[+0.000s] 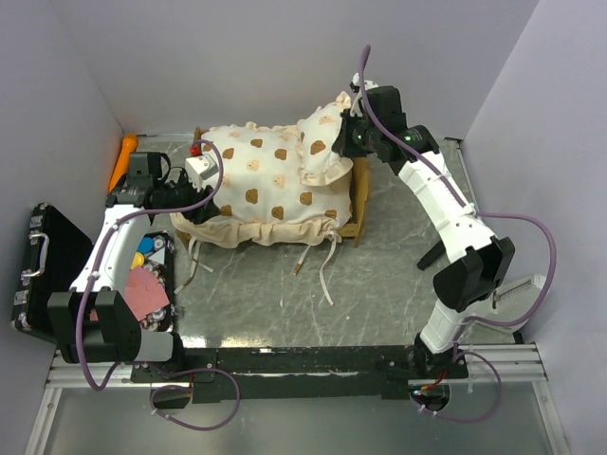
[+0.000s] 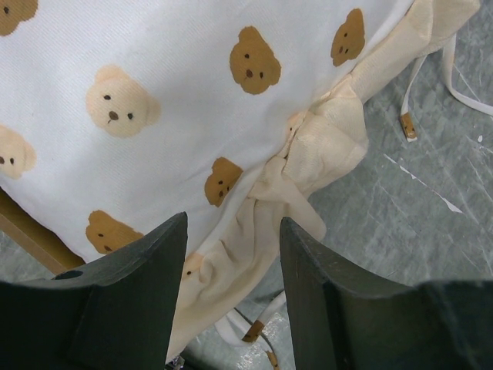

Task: Set up the pet bed

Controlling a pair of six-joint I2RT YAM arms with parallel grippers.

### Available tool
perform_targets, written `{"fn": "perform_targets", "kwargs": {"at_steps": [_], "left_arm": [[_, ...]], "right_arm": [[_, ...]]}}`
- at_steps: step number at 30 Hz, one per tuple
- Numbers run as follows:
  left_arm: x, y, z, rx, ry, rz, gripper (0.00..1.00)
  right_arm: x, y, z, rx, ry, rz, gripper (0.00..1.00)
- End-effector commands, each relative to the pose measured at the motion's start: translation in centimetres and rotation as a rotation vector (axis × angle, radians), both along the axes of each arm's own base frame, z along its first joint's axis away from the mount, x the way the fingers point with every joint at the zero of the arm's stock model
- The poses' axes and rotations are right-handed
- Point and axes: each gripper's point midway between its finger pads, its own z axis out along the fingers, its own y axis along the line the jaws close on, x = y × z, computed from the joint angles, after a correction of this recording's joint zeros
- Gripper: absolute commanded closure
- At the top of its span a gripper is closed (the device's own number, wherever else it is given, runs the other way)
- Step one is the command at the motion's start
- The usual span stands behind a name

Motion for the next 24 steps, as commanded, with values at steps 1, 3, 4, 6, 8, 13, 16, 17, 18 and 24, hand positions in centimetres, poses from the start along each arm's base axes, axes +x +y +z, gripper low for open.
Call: {"fn": "perform_targets", "kwargs": {"at_steps": [1, 3, 4, 6, 8, 13, 16, 17, 18, 24], "left_arm": [[0.5, -0.1, 1.4, -0.005, -0.047, -0.014, 0.44], [0.5, -0.1, 1.4, -0.005, -0.046, -0.014, 0.44], [0.4, -0.2, 1.5, -0.007, -0.046, -0.018, 0.44], [0.4, -0.2, 1.5, -0.007, -0.047, -0.018, 0.44], [0.6, -0.1, 1.5, -0.007, -0.048, -0.014, 0.43], [0.6, -0.1, 1.4, -0.005, -0.049, -0.014, 0.43], [0.4, -0.1, 1.5, -0.008, -0.047, -0.018, 0.43], [0.4, -0.1, 1.5, -0.007, -0.049, -0.019, 0.43], [0.4, -0.1, 1.6, -0.007, -0.049, -0.019, 0.43], [0.5, -0.1, 1.5, -0.007, -0.049, -0.016, 0.43]], "right_arm": [[0.1, -0.4, -0.1, -0.005, -0.007, 0.023, 1.0], [0.8, -0.9, -1.9, -0.004, 0.043, -0.013, 1.0], [1.3, -1.5, -2.7, -0.008, 0.061, -0.047, 1.0], [2.2, -3.1, -4.1, -0.027, 0.074, -0.168, 1.0], [2.9, -4.3, -4.9, -0.025, 0.05, -0.262, 1.0], [3.4, -4.7, -6.6, 0.03, 0.029, -0.357, 1.0], [3.3, -5.5, -7.8, 0.023, 0.041, -0.42, 1.0], [3.2, -5.8, -8.0, 0.022, 0.039, -0.44, 1.0], [3.0, -6.0, -7.9, 0.028, 0.026, -0.455, 1.0], [2.4, -6.1, -7.0, 0.054, -0.006, -0.473, 0.69]]}}
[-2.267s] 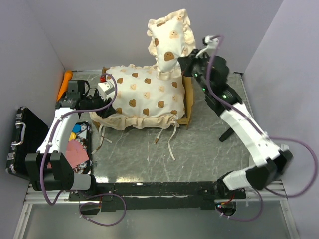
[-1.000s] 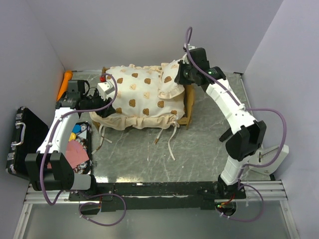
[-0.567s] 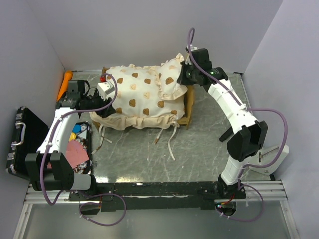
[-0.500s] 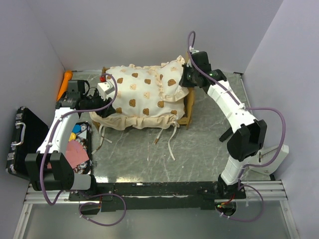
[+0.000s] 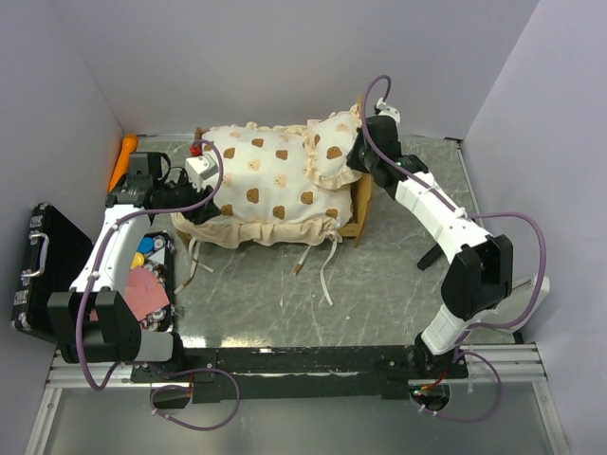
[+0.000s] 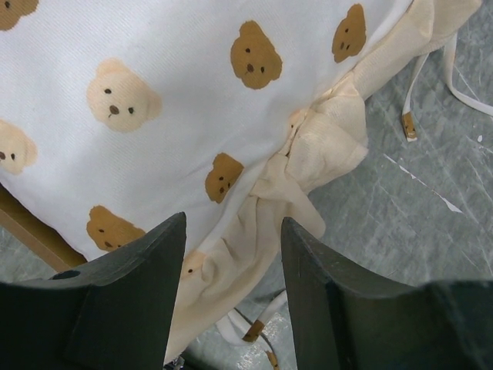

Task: Set up the pet bed

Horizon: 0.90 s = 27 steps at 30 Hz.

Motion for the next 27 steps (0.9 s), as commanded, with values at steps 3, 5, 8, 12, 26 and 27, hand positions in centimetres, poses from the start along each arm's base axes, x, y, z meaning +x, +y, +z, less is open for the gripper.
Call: {"fn": "perform_targets", "kwargs": {"at_steps": [3, 5, 8, 12, 26, 27], "left_arm": [[0.5, -0.1, 1.6, -0.005, -0.051, -0.017, 0.43], [0.4, -0.1, 1.5, -0.005, -0.047, -0.017, 0.43], [0.4, -0.1, 1.5, -0.005, -0.047, -0.015, 0.43], [0.5, 0.0, 1.4, -0.002, -0.047, -0.012, 0.43], [1.3, 0.5, 2.2, 0.007, -0.067, 0.028, 0.42], [1.7, 0.5, 2.5, -0.002, -0.072, 0.041, 0.42]], "right_arm": [[-1.0, -1.1, 0.1, -0.028, 0.032, -0.057, 0.48], [-1.3, -1.2, 1.0, -0.043, 0.002, -0.062, 0.39], [-1.7, -2.0, 2.6, -0.053, -0.043, -0.088, 0.33], [-2.0, -2.8, 5.8, -0.116, -0.121, -0.103, 0.23], [-3.3, 0.1, 14.3, -0.341, -0.352, 0.19, 0.13], [-3.2, 0.9, 13.6, -0.338, -0.337, 0.232, 0.2]]}}
